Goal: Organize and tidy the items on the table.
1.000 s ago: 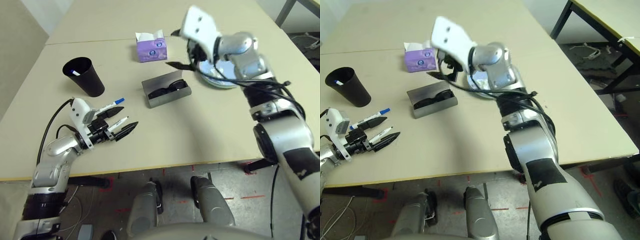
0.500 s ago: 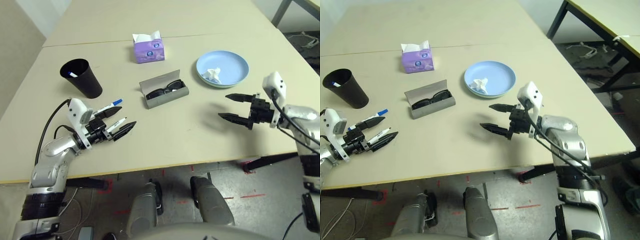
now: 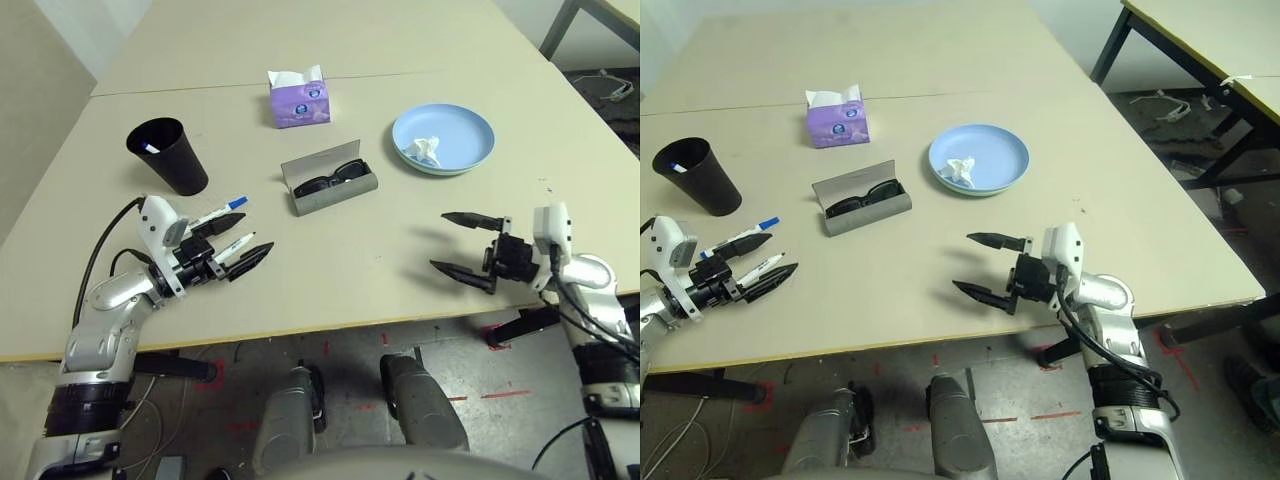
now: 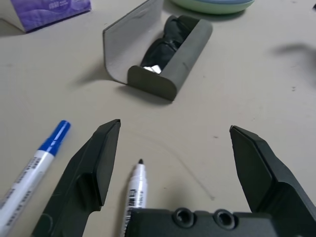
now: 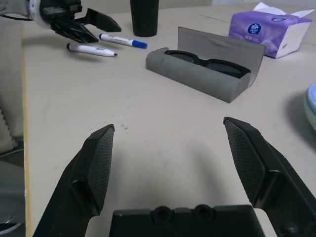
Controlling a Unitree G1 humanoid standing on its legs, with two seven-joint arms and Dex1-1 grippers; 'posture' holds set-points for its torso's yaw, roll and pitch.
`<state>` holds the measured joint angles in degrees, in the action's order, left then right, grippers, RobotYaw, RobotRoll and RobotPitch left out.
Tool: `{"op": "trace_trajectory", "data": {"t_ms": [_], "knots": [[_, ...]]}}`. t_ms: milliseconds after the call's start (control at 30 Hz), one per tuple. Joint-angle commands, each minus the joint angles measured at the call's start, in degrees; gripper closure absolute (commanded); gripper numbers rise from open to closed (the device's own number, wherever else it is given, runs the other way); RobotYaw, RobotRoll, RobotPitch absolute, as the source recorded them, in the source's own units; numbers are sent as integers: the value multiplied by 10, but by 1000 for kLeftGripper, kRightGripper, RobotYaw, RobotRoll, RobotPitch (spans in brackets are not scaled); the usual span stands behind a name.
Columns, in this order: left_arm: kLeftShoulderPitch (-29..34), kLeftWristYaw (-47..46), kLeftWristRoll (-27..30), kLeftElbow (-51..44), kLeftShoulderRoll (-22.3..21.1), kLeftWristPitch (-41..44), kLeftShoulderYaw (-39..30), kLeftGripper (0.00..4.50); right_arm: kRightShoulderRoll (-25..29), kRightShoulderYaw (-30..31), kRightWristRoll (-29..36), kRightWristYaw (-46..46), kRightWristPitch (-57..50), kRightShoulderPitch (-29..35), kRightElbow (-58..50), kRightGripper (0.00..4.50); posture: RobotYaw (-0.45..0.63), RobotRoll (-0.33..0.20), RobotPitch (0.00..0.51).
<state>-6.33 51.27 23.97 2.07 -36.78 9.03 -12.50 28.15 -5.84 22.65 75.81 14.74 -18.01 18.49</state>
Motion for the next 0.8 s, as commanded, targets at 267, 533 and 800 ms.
{"op": "trace_trajectory", "data": {"t_ms": [267,533,800], "knots": [[-52,-39,-44,62,23,-7,27,3659,11,2,1,-21,-4,16,-1,0,-98,0,198],[-179,-87,-94,182,66,-39,58,4458,19,29,-16,-5,19,28,-16,0,-115,0,198],[-317,-127,-150,370,114,-113,84,4458,23,37,-15,-20,19,23,-37,0,-138,0,199]]}}
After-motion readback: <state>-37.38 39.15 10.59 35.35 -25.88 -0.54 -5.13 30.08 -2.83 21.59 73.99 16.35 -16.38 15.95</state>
